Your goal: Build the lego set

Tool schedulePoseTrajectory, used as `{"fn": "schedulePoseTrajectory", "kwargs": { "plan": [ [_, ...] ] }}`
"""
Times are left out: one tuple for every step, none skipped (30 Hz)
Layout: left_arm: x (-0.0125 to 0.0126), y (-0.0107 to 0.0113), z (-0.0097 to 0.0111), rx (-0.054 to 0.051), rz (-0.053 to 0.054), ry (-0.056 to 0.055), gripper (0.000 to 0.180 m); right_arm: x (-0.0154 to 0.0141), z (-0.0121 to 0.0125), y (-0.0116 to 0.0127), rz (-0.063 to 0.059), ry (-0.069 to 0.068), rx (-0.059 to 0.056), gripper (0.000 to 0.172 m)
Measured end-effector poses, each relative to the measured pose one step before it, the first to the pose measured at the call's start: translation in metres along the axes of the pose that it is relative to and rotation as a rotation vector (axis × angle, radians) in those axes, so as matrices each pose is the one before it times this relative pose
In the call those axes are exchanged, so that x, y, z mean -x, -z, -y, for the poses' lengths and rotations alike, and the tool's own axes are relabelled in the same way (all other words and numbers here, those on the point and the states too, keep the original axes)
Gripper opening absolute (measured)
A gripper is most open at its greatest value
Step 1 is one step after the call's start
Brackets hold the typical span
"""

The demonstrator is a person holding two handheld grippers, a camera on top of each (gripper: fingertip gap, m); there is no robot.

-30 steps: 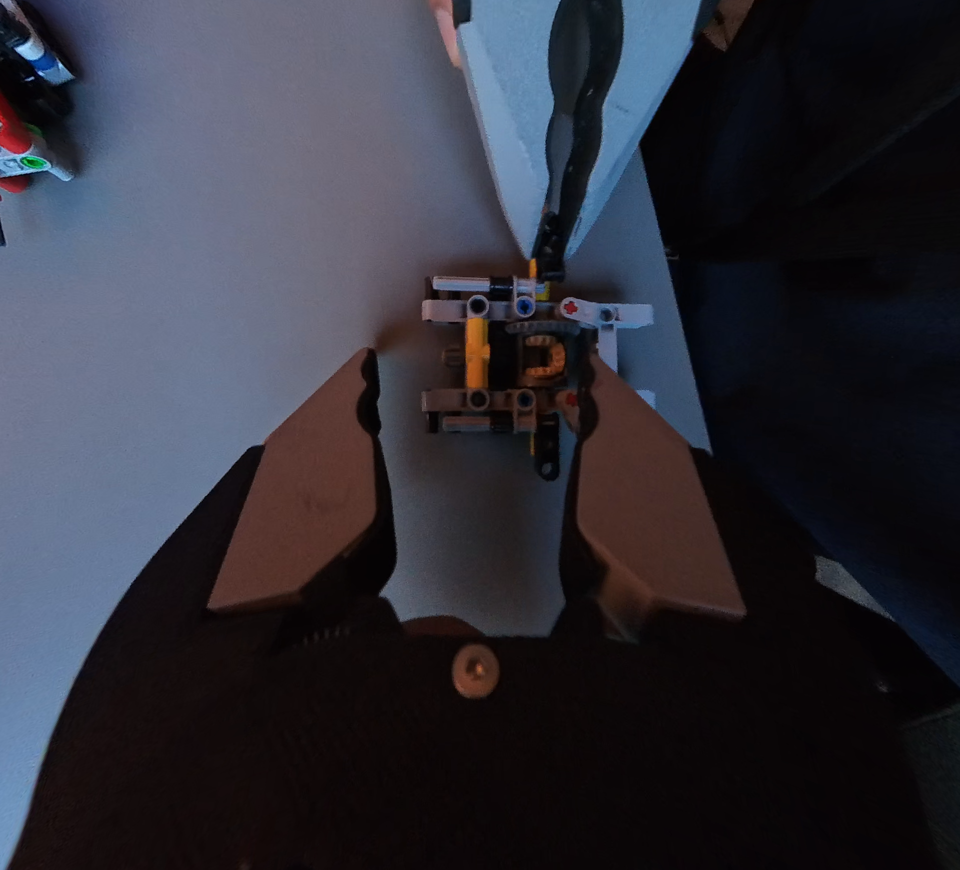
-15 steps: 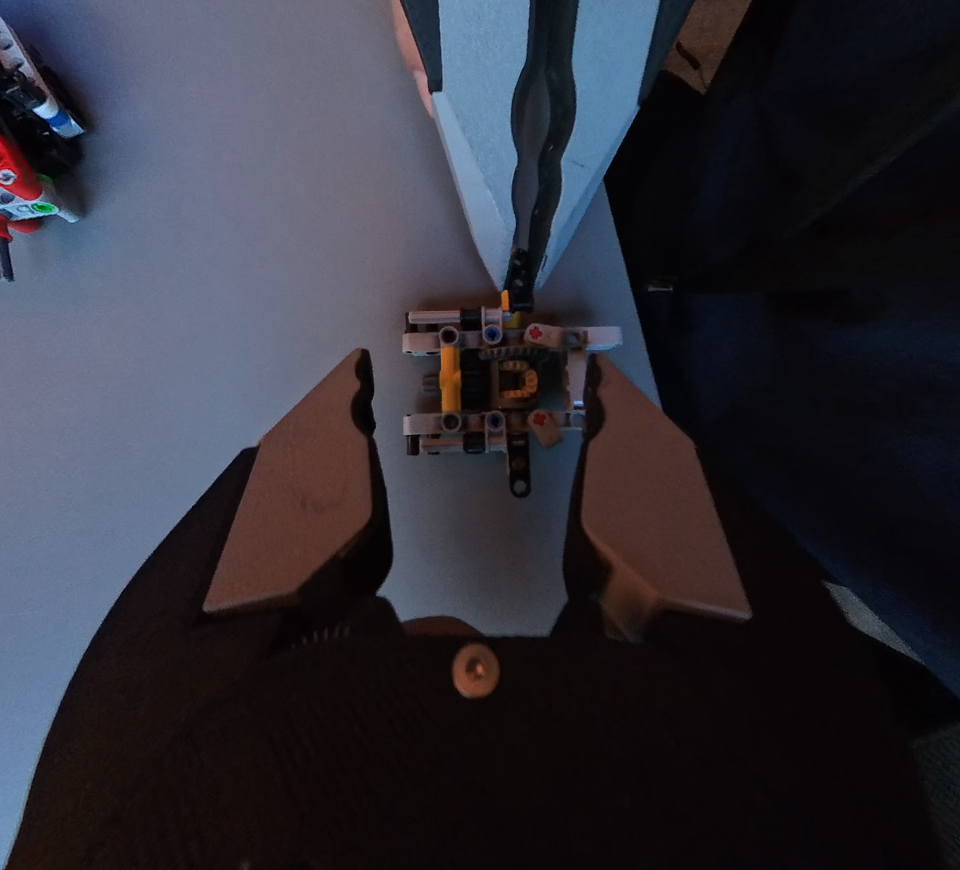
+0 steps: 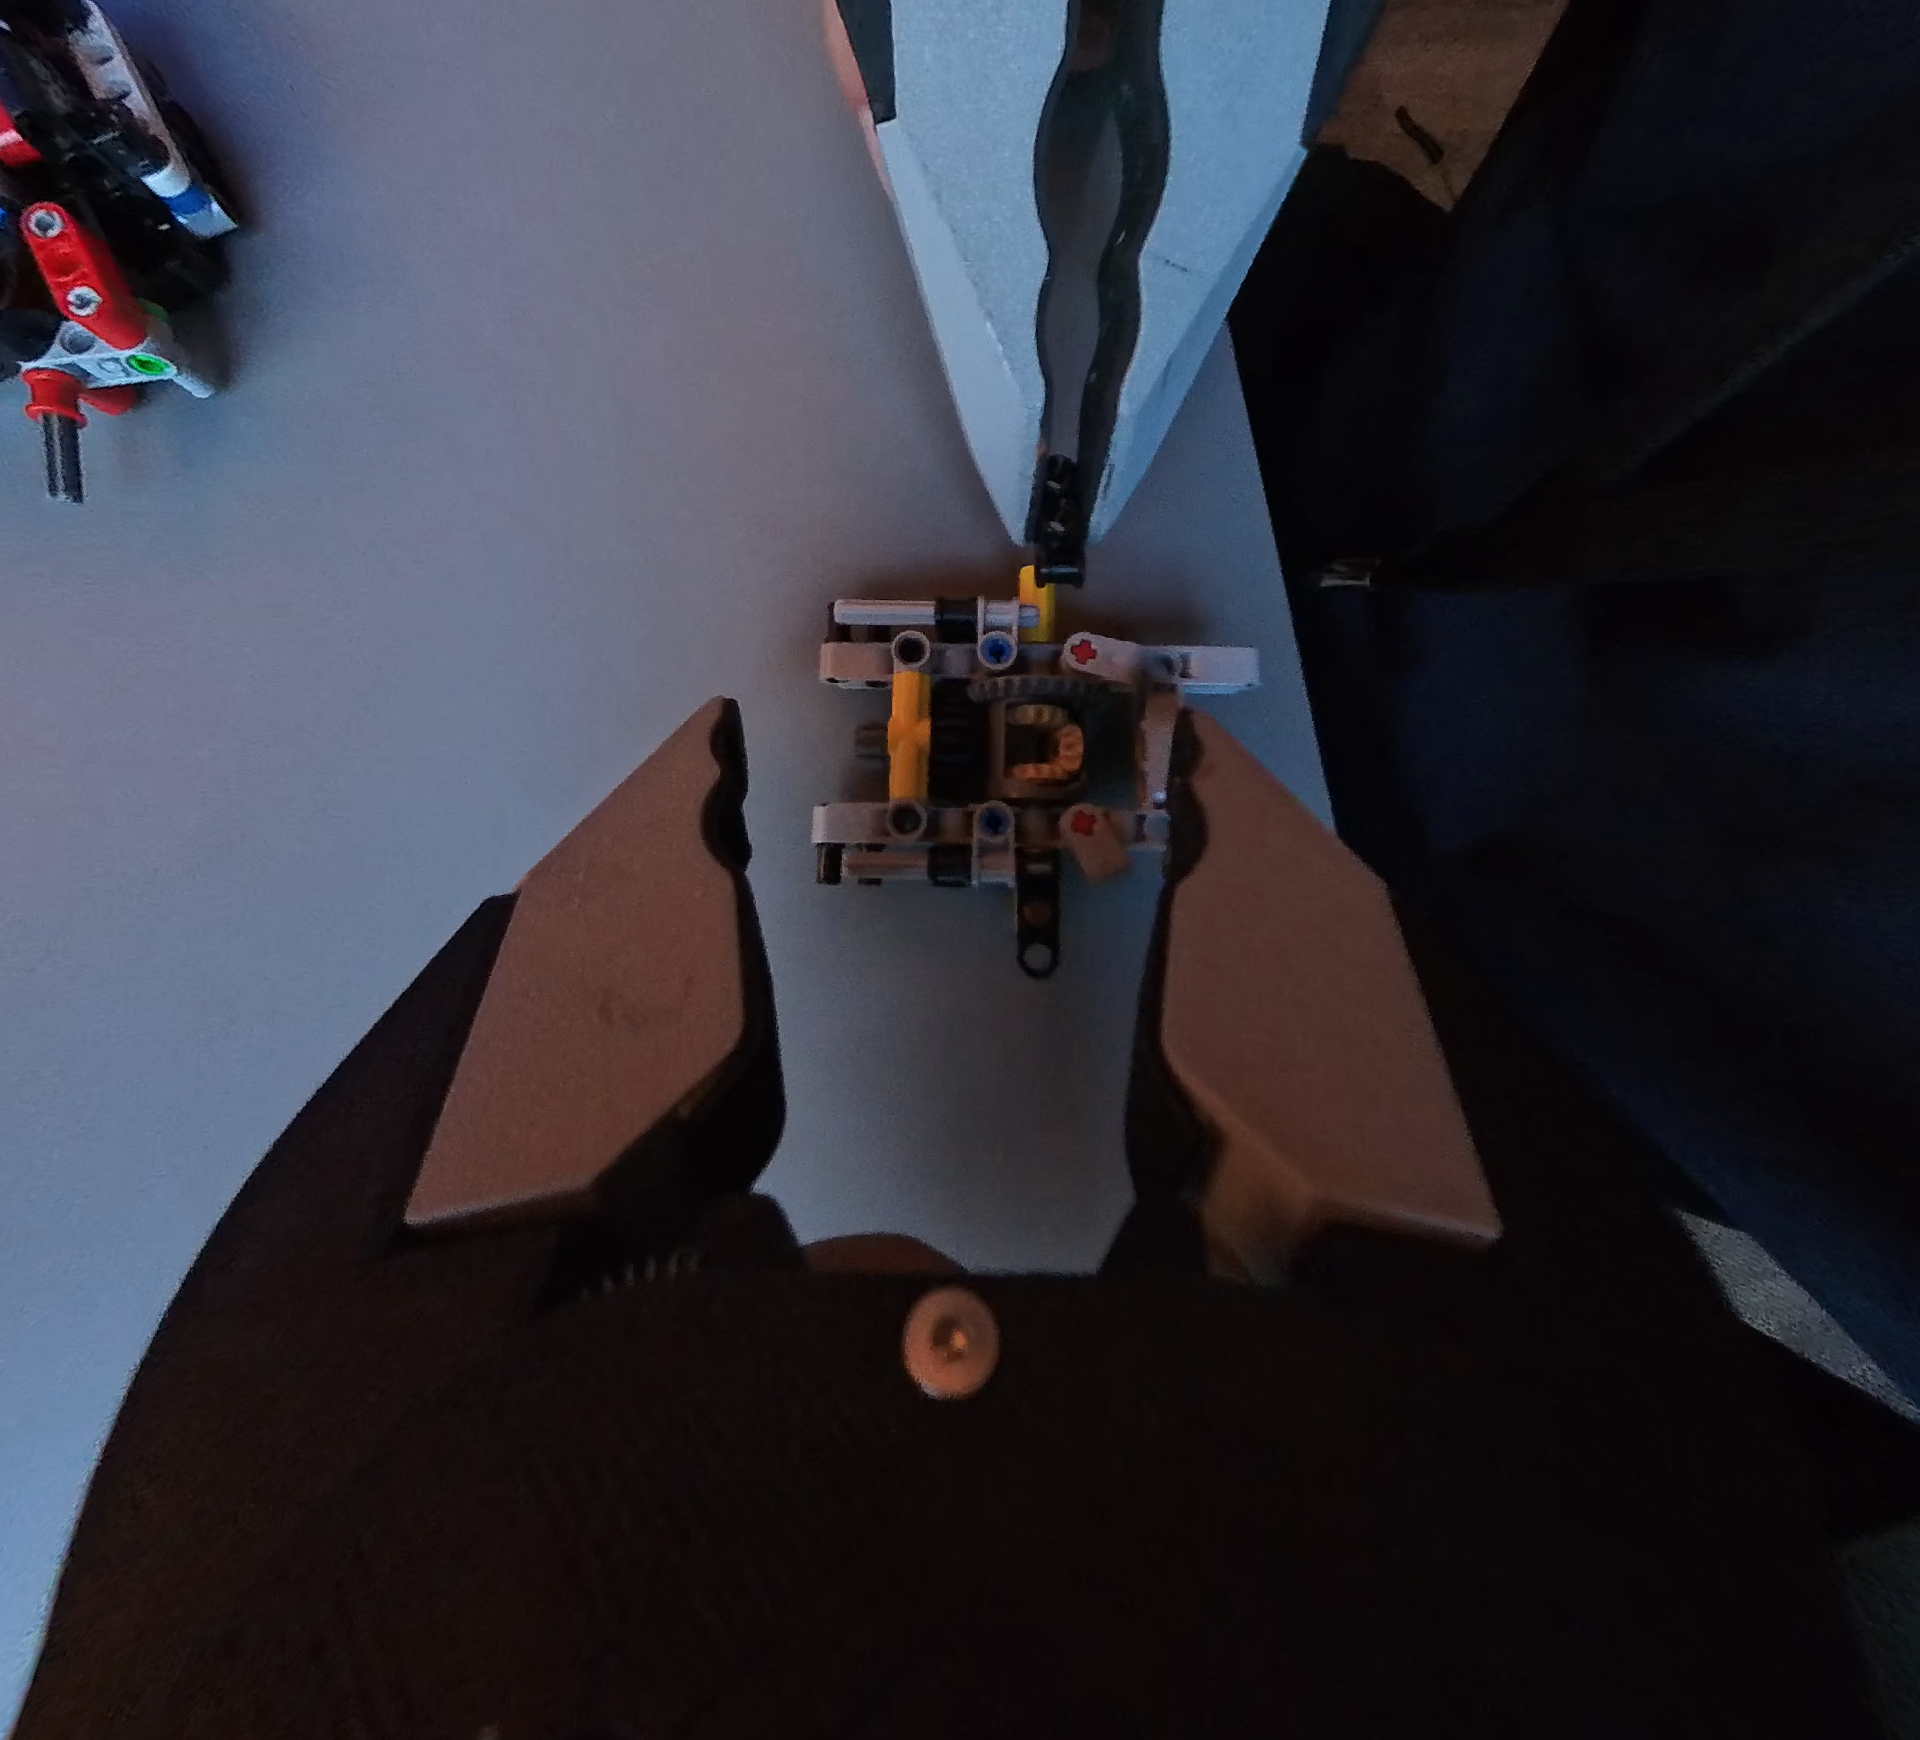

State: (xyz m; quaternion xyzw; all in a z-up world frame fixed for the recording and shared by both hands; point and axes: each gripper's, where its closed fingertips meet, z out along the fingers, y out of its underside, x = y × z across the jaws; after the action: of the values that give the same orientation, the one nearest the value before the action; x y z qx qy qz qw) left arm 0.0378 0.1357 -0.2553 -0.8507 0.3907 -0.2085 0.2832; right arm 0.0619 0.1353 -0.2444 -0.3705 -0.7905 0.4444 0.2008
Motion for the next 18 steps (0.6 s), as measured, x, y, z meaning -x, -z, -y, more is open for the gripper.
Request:
{"fn": "schedulePoseTrajectory", "kwargs": {
  "plan": [
    [-0.00043,0.00041,0.00002,-0.0010,0.0030,-0.0005,0.080,-0.00023,-0.00028,-0.00013,-0.0027,0.0000,0.0012,0.004],
    [-0.00044,0.00016,-0.00024,0.0003,0.0032,-0.0010,0.080,-0.00021,-0.00029,-0.00011,-0.0031,-0.0010,0.0025,0.004],
    [-0.00065,-0.00002,-0.00033,0.0008,0.0010,0.0000,0.080,-0.00024,-0.00054,-0.00019,-0.0020,-0.0024,0.0032,0.004],
    [-0.00036,-0.00023,-0.00069,0.0019,0.0007,0.0012,0.080,-0.00015,-0.00035,-0.00015,-0.0014,-0.0034,0.0022,0.004],
    [0.00032,-0.00038,-0.00080,0.0029,0.0031,0.0021,0.080,-0.00026,-0.00026,0.00005,-0.0006,-0.0046,0.0012,0.004],
    [0.00056,-0.00041,-0.00076,0.0034,0.0035,0.0016,0.080,-0.00046,0.00004,0.00012,-0.0007,-0.0053,-0.0010,0.004],
    [0.00037,-0.00028,-0.00074,0.0026,0.0025,0.0008,0.080,-0.00047,0.00029,0.00039,-0.0001,-0.0054,-0.0028,0.004],
    [0.00046,-0.00015,-0.00014,0.0005,0.0029,0.0006,0.079,-0.00017,0.00020,0.00029,0.0019,-0.0065,-0.0025,0.004],
    [0.00109,-0.00033,-0.00004,0.0004,0.0056,0.0005,0.078,-0.00022,0.00016,0.00027,0.0029,-0.0069,-0.0018,0.004],
    [0.00097,-0.00040,-0.00023,0.0026,0.0048,0.0000,0.078,-0.00028,0.00010,0.00017,0.0024,-0.0059,-0.0017,0.004],
    [0.00075,-0.00061,-0.00001,0.0030,0.0028,-0.0013,0.078,-0.00018,0.00008,0.00007,0.0018,-0.0052,-0.0008,0.004],
    [0.00008,-0.00078,0.00008,0.0039,0.0000,-0.0028,0.078,-0.00024,-0.00023,-0.00013,0.0011,-0.0054,0.0013,0.005],
    [-0.00002,-0.00093,0.00039,0.0038,0.0003,-0.0046,0.078,-0.00023,-0.00034,-0.00019,0.0005,-0.0053,0.0028,0.004],
    [-0.00098,-0.00118,0.00046,0.0041,-0.0043,-0.0064,0.078,0.00014,-0.00053,-0.00049,0.0015,-0.0053,0.0041,0.004],
    [-0.00139,-0.00128,0.00027,0.0046,-0.0083,-0.0062,0.077,0.00040,-0.00058,-0.00054,0.0021,-0.0076,0.0051,0.004],
    [-0.00141,-0.00156,0.00013,0.0030,-0.0097,-0.0040,0.076,0.00064,-0.00061,-0.00087,0.0025,-0.0119,0.0054,0.004],
    [-0.00123,-0.00148,-0.00018,0.0031,-0.0108,0.0003,0.074,0.00073,-0.00060,-0.00102,0.0031,-0.0194,0.0071,0.004],
    [-0.00105,-0.00143,-0.00058,0.0043,-0.0094,0.0028,0.073,0.00175,0.00004,-0.00092,0.0077,-0.0201,0.0022,0.004]
  ]
}}
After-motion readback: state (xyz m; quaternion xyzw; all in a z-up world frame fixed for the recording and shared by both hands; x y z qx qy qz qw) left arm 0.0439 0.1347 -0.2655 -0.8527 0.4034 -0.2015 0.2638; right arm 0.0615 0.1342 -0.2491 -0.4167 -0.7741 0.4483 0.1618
